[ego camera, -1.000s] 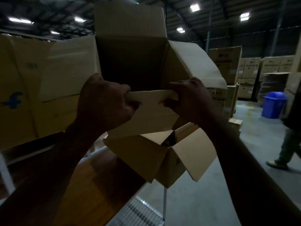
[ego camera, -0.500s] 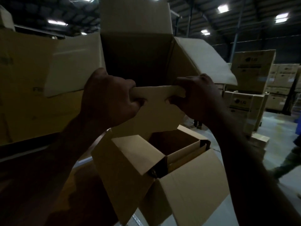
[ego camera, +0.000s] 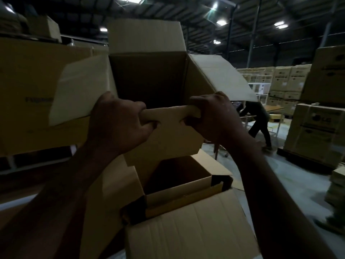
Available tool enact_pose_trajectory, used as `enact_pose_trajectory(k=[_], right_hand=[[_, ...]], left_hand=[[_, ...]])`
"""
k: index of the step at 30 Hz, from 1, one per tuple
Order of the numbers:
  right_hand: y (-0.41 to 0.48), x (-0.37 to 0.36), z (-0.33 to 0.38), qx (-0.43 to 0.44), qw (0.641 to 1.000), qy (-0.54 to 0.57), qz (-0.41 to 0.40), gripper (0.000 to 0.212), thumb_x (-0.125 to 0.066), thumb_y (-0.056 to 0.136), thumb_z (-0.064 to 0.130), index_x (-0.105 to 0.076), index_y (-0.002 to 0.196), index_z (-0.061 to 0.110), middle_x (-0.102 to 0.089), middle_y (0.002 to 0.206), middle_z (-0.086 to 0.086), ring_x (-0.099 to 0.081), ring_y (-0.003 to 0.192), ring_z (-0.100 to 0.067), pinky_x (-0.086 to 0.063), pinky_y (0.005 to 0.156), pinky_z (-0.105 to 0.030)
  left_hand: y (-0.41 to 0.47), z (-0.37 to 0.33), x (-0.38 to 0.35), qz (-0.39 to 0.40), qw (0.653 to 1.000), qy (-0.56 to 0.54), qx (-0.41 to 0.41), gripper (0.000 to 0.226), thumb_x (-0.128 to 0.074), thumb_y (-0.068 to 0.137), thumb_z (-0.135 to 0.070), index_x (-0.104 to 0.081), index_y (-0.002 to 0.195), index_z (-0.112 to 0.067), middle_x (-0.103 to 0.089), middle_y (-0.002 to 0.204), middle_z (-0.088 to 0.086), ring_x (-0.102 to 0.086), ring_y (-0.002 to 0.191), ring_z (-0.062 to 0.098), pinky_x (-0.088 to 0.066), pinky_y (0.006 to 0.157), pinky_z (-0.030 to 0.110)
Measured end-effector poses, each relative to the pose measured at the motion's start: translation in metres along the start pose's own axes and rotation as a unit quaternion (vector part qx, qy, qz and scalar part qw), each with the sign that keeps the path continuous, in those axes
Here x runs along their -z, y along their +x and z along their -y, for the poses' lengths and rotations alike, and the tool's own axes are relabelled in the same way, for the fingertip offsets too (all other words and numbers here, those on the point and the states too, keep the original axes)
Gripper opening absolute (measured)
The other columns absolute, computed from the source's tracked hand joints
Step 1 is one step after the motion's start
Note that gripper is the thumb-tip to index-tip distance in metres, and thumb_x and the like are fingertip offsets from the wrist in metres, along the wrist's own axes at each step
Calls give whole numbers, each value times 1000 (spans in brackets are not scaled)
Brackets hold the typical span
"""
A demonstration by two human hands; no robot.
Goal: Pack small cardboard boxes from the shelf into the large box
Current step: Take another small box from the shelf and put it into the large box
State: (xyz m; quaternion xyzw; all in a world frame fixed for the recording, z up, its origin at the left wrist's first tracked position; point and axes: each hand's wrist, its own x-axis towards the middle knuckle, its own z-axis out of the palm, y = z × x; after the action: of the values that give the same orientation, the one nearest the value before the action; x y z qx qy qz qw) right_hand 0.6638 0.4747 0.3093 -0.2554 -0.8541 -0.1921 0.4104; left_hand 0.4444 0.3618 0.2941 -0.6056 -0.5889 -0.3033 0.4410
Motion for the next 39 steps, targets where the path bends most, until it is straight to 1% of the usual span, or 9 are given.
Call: enact_pose_trajectory(k=[6, 10, 14, 18, 21, 24, 28, 36, 39], right_hand=[[-11, -19, -27, -11, 998, 11, 54, 38, -81, 78, 35, -71, 110, 18, -75, 100, -5, -68, 87, -25, -43, 94, -42], [-22, -35, -35, -27, 995, 43, 90, 35, -80, 80, 35, -70, 109, 19, -73, 101, -5, -64, 87, -24, -45, 92, -41], [-24, -46, -48, -40, 993, 51, 97, 30, -79, 81, 34, -70, 106, 20, -72, 102, -5, -63, 94, -28, -32, 78, -29], [-24, -46, -67, -58, 992, 53, 103, 30, -80, 80, 37, -69, 105, 24, -70, 95, -1, -63, 84, -20, -50, 80, -40], [-27, -49, -71, -74, 986, 65, 132, 33, -78, 80, 41, -67, 108, 27, -70, 97, -1, -64, 86, -20, -55, 81, -46], [-29, -52, -72, -84, 983, 73, 144, 48, -82, 80, 39, -67, 121, 20, -70, 111, -8, -63, 103, -29, -48, 81, -37], [-24, -55, -65, -84, 979, 84, 163, 51, -82, 80, 37, -66, 124, 17, -66, 115, -12, -56, 110, -29, -40, 79, -33], [-26, -95, -54, -122, 938, 154, 284, 61, -54, 84, 73, -69, 115, 21, -71, 108, -1, -62, 89, -13, -48, 70, -27], [-34, -109, -58, -146, 924, 172, 310, 70, -45, 85, 76, -68, 118, 18, -68, 107, 2, -63, 94, -15, -45, 69, -26]], left_hand=[[-4, -22, -31, 28, 998, 49, 17, 43, -68, 73, -63, -72, 70, -21, -63, 54, 3, -58, 54, 30, -37, 68, 34], [-8, -24, -55, 56, 998, 28, 21, 47, -65, 76, -71, -72, 78, -24, -69, 63, 0, -56, 59, 26, -41, 77, 37], [1, -29, -66, 76, 996, 33, 29, 52, -59, 79, -77, -72, 83, -27, -69, 68, -4, -55, 68, 23, -42, 83, 38], [16, -42, -73, 90, 995, 22, 21, 52, -61, 80, -76, -74, 90, -27, -72, 77, -4, -57, 75, 23, -29, 75, 33], [14, -44, -80, 100, 994, 21, 28, 54, -60, 78, -78, -74, 91, -28, -72, 78, -5, -54, 77, 20, -35, 76, 34], [6, -44, -84, 103, 994, 11, 34, 52, -62, 79, -78, -74, 90, -28, -71, 76, -6, -60, 76, 19, -37, 80, 34], [-5, -38, -87, 112, 993, -10, 43, 51, -64, 79, -77, -74, 88, -28, -71, 75, -8, -60, 72, 15, -36, 79, 33], [-29, -18, -111, 214, 972, -53, 88, 75, -32, 89, -86, -67, 65, -24, -58, 60, -10, -56, 58, 13, -29, 56, 27], [-37, -21, -123, 262, 957, -79, 96, 84, -20, 89, -88, -68, 66, -23, -61, 61, -9, -57, 60, 11, -35, 58, 28]])
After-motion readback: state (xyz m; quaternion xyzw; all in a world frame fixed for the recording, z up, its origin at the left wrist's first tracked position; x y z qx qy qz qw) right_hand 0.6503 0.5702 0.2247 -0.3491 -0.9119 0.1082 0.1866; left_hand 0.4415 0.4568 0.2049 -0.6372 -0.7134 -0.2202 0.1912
